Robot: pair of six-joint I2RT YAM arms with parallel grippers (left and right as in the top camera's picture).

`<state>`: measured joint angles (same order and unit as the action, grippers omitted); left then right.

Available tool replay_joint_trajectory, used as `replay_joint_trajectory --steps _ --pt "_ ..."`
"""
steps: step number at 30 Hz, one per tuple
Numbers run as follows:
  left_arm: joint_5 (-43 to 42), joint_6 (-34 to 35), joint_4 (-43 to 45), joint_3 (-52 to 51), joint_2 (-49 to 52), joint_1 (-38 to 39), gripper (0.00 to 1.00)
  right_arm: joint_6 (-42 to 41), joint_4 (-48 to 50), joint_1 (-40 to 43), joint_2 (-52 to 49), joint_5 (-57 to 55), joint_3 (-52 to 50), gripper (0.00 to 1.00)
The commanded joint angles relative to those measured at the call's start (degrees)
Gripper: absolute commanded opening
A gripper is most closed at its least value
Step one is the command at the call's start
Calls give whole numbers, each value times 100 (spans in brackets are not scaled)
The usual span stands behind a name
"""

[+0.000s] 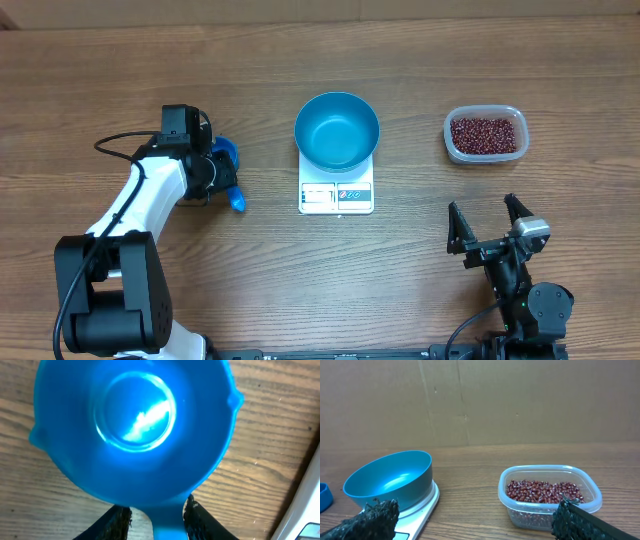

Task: Scoop item into bowl and weigh 150g on scale
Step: 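Lift the blue scoop with the left gripper and adjust its grip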

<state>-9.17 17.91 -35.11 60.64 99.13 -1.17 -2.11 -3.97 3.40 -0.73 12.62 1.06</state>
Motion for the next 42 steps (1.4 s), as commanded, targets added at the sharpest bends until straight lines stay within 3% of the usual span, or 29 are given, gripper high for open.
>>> replay_joint_trajectory --steps 1,7,21,27,29,33,37,42 --pt "48 -9 -162 -50 63 55 43 20 24 22 57 -61 -61 100" --pt "476 -9 -245 -50 63 55 40 20 24 22 57 -61 -61 100" --pt "168 50 -61 -50 63 57 35 20 24 22 57 -61 -61 100" --pt "168 9 -39 -50 63 55 59 20 24 22 57 -59 -61 100" --pt "173 7 -35 -50 63 55 82 20 24 22 57 -61 -61 100" --pt "173 7 -35 -50 63 55 100 20 24 22 57 -59 -61 100" --pt "190 -166 -37 -50 63 55 97 20 24 22 57 -59 -61 100" --pt "210 -164 -37 -50 63 55 77 20 24 22 57 -59 -61 100"
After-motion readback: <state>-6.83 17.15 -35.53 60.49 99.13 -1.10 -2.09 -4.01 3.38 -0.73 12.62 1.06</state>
